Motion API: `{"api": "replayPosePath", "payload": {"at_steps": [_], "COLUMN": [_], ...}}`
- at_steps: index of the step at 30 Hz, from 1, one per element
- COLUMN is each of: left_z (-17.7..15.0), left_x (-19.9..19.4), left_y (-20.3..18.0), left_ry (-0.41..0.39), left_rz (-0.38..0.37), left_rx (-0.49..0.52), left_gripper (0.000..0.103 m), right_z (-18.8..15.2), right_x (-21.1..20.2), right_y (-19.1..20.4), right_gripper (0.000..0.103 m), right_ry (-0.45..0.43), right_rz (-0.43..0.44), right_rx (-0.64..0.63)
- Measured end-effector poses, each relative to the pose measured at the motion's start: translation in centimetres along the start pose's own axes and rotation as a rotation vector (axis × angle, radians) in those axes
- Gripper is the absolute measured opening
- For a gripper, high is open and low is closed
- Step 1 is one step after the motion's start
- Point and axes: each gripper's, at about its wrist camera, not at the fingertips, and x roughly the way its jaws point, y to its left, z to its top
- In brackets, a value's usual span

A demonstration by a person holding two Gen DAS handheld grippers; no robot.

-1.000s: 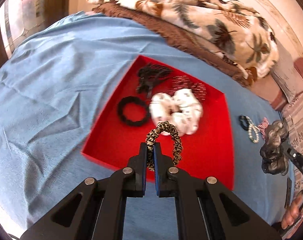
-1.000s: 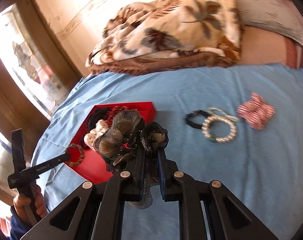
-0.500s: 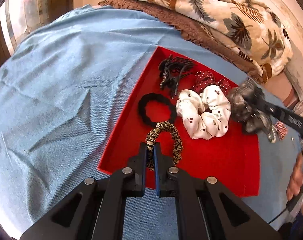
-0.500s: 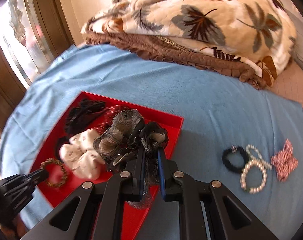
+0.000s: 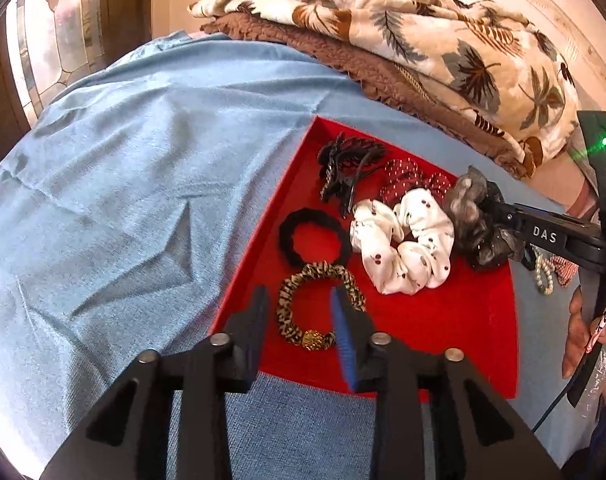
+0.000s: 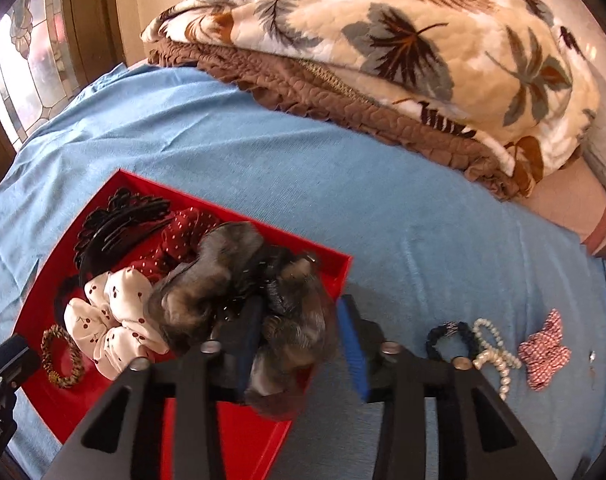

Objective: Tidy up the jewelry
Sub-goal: 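Carry the leopard hair tie into the tray with the left tool while the right releases the grey scrunchie, then open both tools and withdraw them from the red tray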

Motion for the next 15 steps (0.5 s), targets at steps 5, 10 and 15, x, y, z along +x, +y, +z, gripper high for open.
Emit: {"api": "replayPosePath", "payload": {"at_steps": [5, 10, 15], "left_z": [0.0, -0.2, -0.4], "left_x": [-0.4, -1.0, -1.4], "left_y": [-0.1, -0.2, -0.2], "left_ry": [-0.018, -0.037, -0.056], "left_rz": [0.002, 0.005, 0.025], "left_rx": [0.004, 0.007, 0.015], "left_gripper": [0.038, 0.039, 0.042], "right_z": [0.1, -0.5, -2.0], "right_x": [-1.5, -2.7, -4.3], "right_y": [-0.9, -1.5, -2.7], "right_gripper": [0.067, 0.067, 0.067], "right_ry": [-0.022, -0.033, -0.045], "right_rz": [-0.015, -0.020, -0.003], "right_rx": [0.019, 0.031, 0.071]}}
